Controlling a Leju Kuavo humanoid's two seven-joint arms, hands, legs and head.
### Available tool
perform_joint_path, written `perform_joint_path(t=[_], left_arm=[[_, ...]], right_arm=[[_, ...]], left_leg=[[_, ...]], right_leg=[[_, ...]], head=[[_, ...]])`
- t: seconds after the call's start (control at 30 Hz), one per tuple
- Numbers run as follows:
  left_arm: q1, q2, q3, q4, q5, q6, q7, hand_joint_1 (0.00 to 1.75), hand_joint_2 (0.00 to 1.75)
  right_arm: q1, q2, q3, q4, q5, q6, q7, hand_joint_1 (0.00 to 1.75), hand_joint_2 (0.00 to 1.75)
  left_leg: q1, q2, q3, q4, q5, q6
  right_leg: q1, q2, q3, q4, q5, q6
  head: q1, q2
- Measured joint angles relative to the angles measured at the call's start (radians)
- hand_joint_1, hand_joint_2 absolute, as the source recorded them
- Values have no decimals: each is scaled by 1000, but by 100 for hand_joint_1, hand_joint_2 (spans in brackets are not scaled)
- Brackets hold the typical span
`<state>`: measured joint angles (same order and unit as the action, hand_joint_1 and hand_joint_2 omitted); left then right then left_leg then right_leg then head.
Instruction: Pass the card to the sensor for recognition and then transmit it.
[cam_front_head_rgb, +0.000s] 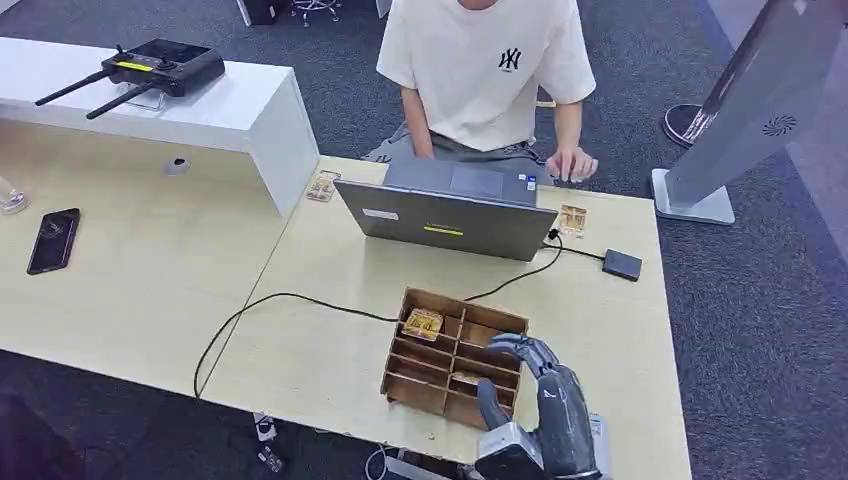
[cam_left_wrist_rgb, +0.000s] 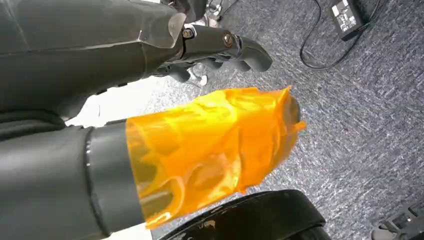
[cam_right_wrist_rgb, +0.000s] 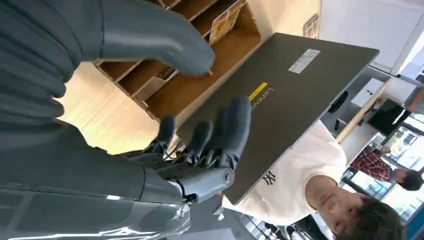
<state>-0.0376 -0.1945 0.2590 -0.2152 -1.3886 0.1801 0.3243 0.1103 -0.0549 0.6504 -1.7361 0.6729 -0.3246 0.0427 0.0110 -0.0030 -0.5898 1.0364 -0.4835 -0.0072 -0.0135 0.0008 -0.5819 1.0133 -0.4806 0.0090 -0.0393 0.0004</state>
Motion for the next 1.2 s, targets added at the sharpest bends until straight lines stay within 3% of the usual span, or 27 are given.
perform_joint_path(t=[0.07, 0.1, 0.13, 0.17, 0.2, 0.23, 0.5, 0.83, 0.9, 0.93, 0.97, 1.03, 1.07, 1.2], left_arm=[[0, -3, 0, 0, -1, 4, 0, 0, 0], [0, -5, 0, 0, -1, 6, 0, 0, 0], [0, -6, 0, 0, -2, 8, 0, 0, 0], [0, -7, 0, 0, -3, 9, 0, 0, 0], [0, -7, 0, 0, -4, 9, 0, 0, 0], [0, -7, -1, 0, -5, 9, 0, 0, 0], [0, -11, -2, 0, -11, 8, 0, 0, 0], [-5, -14, -5, 0, -15, -3, 0, 0, 0], [-5, -14, -6, 0, -15, -3, 0, 0, 0], [-5, -14, -7, 0, -16, -5, 2, 0, 0], [-5, -14, -8, 0, -17, -6, 2, 0, 0], [-6, -14, -11, 0, -18, -11, 2, 0, 0], [-7, -14, -13, 0, -19, -12, 3, 0, 0], [-11, -14, -26, 0, -24, -21, 6, 0, 0]], right_arm=[[0, -6, 8, 6, 16, -15, 0, 175, 175], [0, -10, 11, 11, 28, -26, 6, 154, 175], [0, -13, 16, 14, 40, -35, 9, 154, 175], [0, -16, 21, 18, 55, -46, 14, 66, 175], [0, -19, 24, 21, 69, -54, 21, 17, 175], [-1, -23, 28, 26, 99, -68, 35, 14, 175], [-13, -36, 32, 58, 286, -121, 132, 24, 175], [-45, -37, 39, 97, 397, -128, 177, 28, 175], [-48, -37, 39, 103, 409, -128, 181, 61, 175], [-50, -37, 39, 106, 419, -127, 185, 66, 175], [-53, -37, 39, 108, 428, -127, 186, 93, 175], [-61, -37, 40, 116, 450, -120, 188, 94, 175], [-70, -36, 42, 123, 464, -112, 190, 120, 175], [-99, -25, 49, 151, 494, -95, 200, 120, 175]], left_leg=[[0, 0, 0, 0, 0, 0], [0, 0, 0, 0, 0, 0], [0, 0, 0, 0, 0, 0], [0, 0, 0, 0, 0, 0], [0, 0, 0, 0, 0, 0], [0, 0, 0, 0, 0, 0], [0, 0, 0, 0, 0, 0], [0, 0, 0, 0, 0, 0], [0, 0, 0, 0, 0, 0], [0, 0, 0, 0, 0, 0], [0, 0, 0, 0, 0, 0], [0, 0, 0, 0, 0, 0], [0, 0, 0, 0, 0, 0], [0, 0, 0, 0, 0, 0]], right_leg=[[0, 0, 0, 0, 0, 0], [0, 0, 0, 0, 0, 0], [0, 0, 0, 0, 0, 0], [0, 0, 0, 0, 0, 0], [0, 0, 0, 0, 0, 0], [0, 0, 0, 0, 0, 0], [0, 0, 0, 0, 0, 0], [0, 0, 0, 0, 0, 0], [0, 0, 0, 0, 0, 0], [0, 0, 0, 0, 0, 0], [0, 0, 0, 0, 0, 0], [0, 0, 0, 0, 0, 0], [0, 0, 0, 0, 0, 0], [0, 0, 0, 0, 0, 0]], head=[[0, 0], [0, 0], [0, 0], [0, 0], [0, 0], [0, 0], [0, 0], [0, 0], [0, 0], [0, 0], [0, 0], [0, 0], [0, 0], [0, 0]])
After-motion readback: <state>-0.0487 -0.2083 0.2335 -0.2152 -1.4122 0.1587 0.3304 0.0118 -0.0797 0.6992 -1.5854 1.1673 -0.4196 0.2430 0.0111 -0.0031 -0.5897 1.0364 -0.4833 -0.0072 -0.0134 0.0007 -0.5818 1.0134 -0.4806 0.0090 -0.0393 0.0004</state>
